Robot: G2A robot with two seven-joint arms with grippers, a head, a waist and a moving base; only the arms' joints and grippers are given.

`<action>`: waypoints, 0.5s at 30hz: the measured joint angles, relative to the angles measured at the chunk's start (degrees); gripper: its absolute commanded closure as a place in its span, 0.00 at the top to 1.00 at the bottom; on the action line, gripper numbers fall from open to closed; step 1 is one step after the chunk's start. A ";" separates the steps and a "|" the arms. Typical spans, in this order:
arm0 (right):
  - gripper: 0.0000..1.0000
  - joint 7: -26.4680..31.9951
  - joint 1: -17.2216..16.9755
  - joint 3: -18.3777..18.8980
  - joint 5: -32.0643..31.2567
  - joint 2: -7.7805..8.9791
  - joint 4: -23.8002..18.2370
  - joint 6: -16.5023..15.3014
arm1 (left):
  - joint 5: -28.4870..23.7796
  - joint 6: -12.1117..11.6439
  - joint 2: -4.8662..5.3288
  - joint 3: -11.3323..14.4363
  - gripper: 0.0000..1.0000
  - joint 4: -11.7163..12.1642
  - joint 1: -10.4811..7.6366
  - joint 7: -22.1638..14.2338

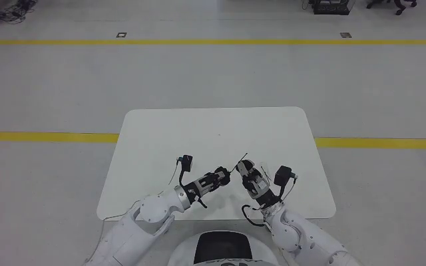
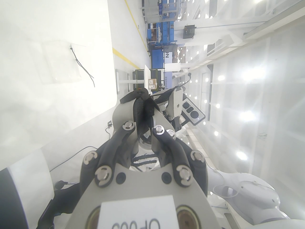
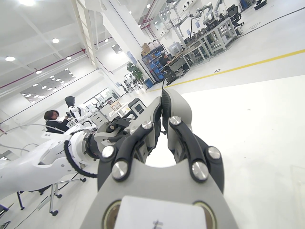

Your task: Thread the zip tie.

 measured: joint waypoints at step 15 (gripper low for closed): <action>0.00 -0.41 0.36 -0.52 -0.32 -0.14 0.02 0.00 | 0.00 0.00 0.00 0.00 0.00 0.00 0.00 0.00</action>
